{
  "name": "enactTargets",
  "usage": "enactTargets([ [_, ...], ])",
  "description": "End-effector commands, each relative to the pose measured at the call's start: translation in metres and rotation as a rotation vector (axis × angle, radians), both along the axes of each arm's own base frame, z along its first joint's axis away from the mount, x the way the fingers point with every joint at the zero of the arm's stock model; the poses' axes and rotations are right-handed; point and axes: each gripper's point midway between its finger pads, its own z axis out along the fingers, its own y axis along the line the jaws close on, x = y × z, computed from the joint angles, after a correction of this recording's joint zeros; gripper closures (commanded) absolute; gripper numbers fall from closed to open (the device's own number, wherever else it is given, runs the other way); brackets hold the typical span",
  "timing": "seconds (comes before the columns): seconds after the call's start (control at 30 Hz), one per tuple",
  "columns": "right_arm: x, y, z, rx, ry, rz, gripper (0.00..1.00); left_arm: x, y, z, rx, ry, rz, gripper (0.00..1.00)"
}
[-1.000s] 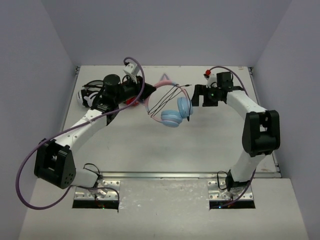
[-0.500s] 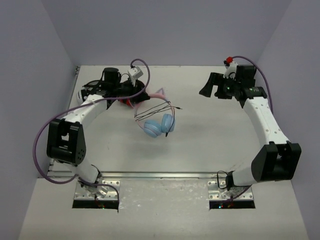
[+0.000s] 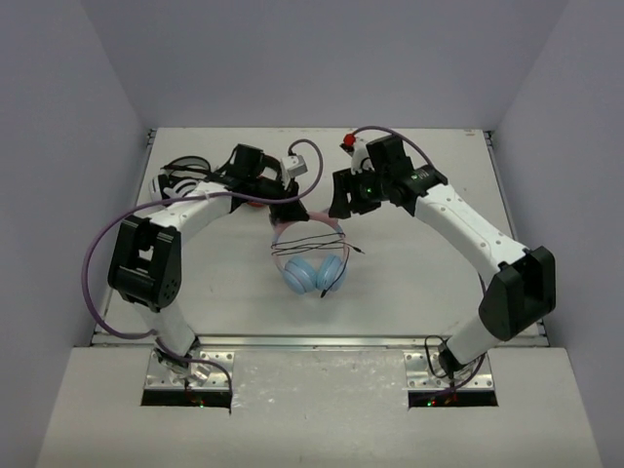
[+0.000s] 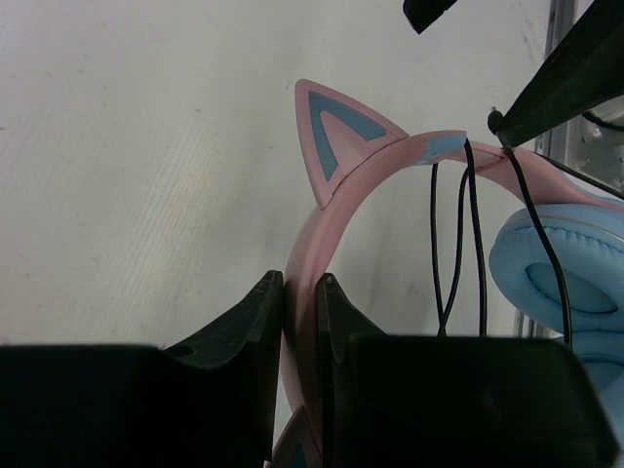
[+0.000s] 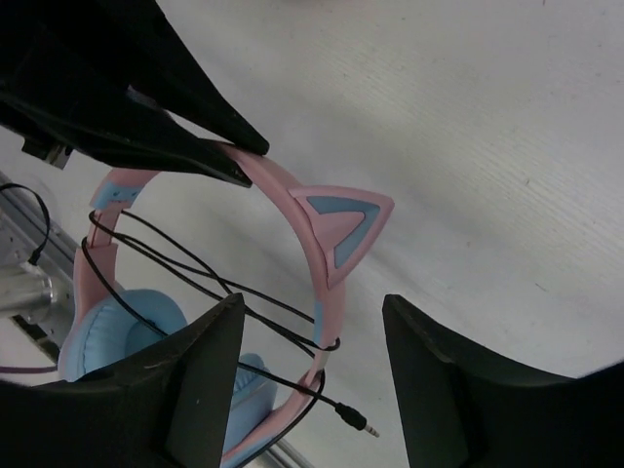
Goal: Wrap the headphones
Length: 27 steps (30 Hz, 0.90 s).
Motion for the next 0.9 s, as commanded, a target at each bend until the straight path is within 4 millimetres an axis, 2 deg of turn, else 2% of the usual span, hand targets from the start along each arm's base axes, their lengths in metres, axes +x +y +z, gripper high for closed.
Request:
enactTargets([
  [0.0,0.012,0.002,0.01,-0.072,-0.075,-0.054,0.41,0.002,-0.012,0.018,0.008,-0.073,-0.024,1.0],
  [0.17,-0.002,0.001,-0.009,-0.131,-0.033,-0.061,0.54,0.0,-0.014,0.029,-0.008,-0.103,-0.03,0.99],
  [0.4,-0.013,0.004,-0.029,-0.141,-0.012,-0.087,0.63,-0.008,-0.02,0.039,-0.058,-0.097,-0.074,0.99],
  [0.57,-0.011,0.004,-0.046,-0.161,0.011,-0.113,0.67,-0.011,-0.02,0.047,-0.071,-0.112,-0.08,0.99],
  [0.77,-0.012,0.01,-0.047,-0.153,0.018,-0.12,0.77,-0.007,-0.019,0.051,-0.075,-0.122,-0.055,0.99],
  [0.87,-0.015,0.013,-0.048,-0.136,0.028,-0.126,0.76,-0.004,-0.019,0.051,-0.077,-0.124,-0.042,1.0],
])
